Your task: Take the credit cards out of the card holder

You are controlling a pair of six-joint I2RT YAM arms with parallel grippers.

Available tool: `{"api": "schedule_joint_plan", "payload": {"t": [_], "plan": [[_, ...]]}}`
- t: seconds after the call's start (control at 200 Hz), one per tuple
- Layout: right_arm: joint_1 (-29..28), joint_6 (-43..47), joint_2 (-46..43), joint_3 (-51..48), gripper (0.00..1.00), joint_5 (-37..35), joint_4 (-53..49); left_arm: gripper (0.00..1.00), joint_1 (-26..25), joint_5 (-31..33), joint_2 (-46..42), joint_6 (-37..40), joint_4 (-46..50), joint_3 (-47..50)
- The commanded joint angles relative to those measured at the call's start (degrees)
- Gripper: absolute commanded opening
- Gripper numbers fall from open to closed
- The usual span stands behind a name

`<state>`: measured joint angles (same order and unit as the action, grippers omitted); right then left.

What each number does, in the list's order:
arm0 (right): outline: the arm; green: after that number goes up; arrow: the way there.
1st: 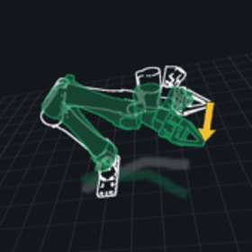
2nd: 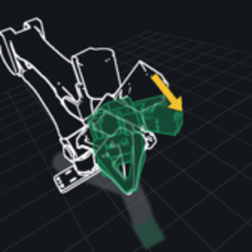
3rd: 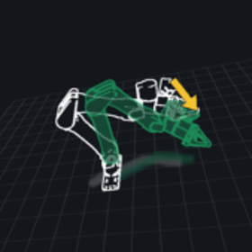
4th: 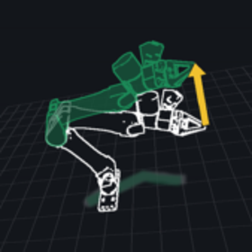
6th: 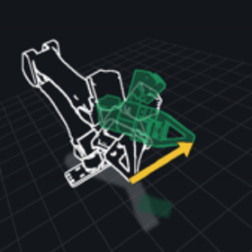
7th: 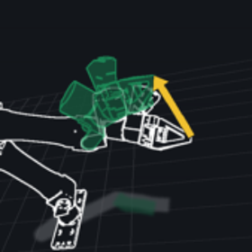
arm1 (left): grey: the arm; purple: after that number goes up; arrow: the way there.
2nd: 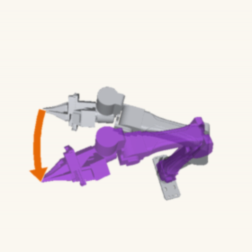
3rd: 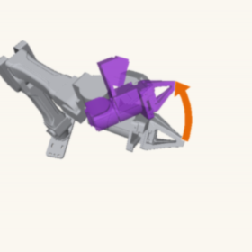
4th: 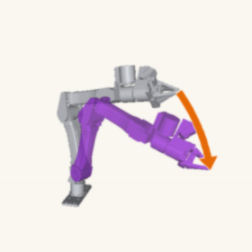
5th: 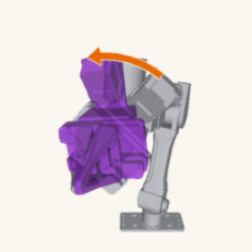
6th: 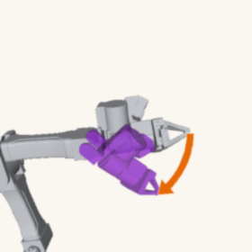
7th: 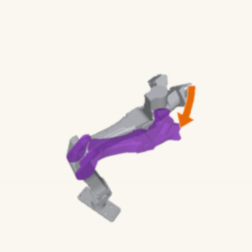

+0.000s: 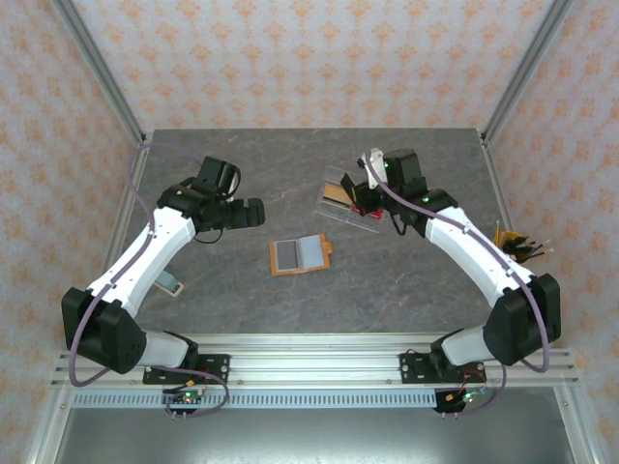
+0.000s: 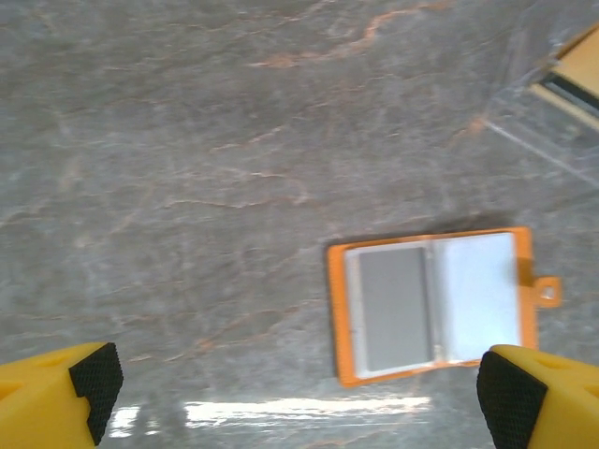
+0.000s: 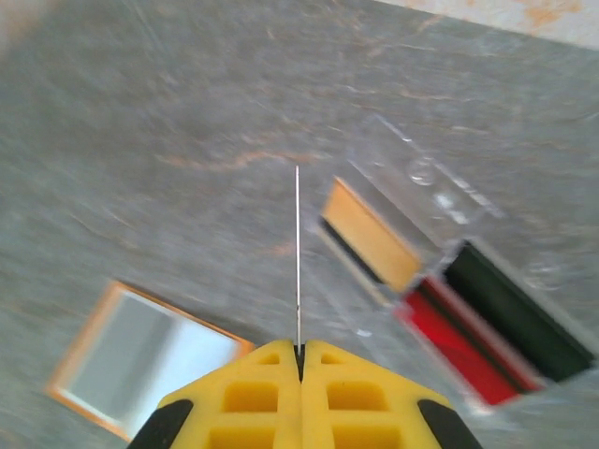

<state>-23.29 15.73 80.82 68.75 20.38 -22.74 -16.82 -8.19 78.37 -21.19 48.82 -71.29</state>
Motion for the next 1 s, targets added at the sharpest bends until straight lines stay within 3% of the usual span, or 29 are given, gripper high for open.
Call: {"api": "schedule_joint_plan", "payload": {"t": [0.0,0.12,0.26,0.38,0.591,0.996], "plan": [[3.26,20.09,2.25,4.01,0.00,-2.27,-8.79,1.00,0.29,6.16,-2.41,2.65,2.49,0.24],[7.15,28.65,5.24,7.69,0.00,1.40,-12.99,1.00,0.60,5.39,-2.74,2.57,2.36,0.65],[10.62,39.66,11.19,14.32,0.00,6.31,-21.82,1.00,1.84,-0.17,-3.23,2.18,-0.15,3.04],[12.11,44.41,15.28,17.39,0.00,6.43,-21.40,1.00,2.54,-3.06,-2.37,1.87,-0.84,3.09],[13.29,49.28,20.63,21.08,0.00,10.66,-21.03,1.00,3.75,-6.63,-0.97,1.77,-1.88,3.29],[14.11,50.55,28.54,24.64,0.00,11.44,-17.70,1.00,5.65,-9.83,2.84,1.50,-2.50,2.89]]}}
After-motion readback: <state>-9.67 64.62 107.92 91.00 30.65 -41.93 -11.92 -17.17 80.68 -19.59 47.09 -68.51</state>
